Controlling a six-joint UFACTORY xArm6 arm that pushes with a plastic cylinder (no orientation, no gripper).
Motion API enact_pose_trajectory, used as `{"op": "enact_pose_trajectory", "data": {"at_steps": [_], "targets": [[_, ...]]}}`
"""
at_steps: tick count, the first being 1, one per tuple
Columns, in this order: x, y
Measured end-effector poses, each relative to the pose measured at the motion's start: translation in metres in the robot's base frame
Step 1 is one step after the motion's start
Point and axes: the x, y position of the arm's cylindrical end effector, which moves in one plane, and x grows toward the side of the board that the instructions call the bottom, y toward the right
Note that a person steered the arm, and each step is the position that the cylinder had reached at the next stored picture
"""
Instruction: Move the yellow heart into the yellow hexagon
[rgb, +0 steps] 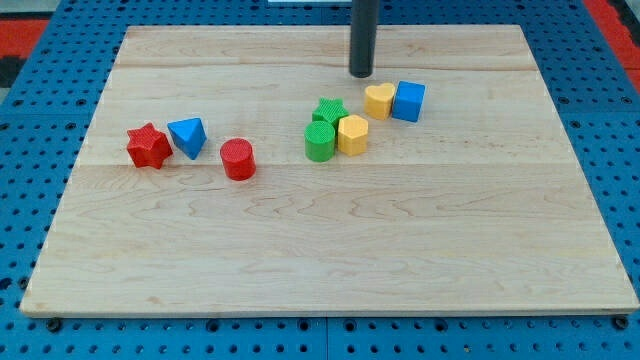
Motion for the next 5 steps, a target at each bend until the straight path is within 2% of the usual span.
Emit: {"op": "enact_pose_trajectory", "data": {"at_steps": [1, 2, 3, 5], "targets": [[0.054, 0.028], [0.069, 0.006], [0.07, 0.018], [0.116, 0.03]]}}
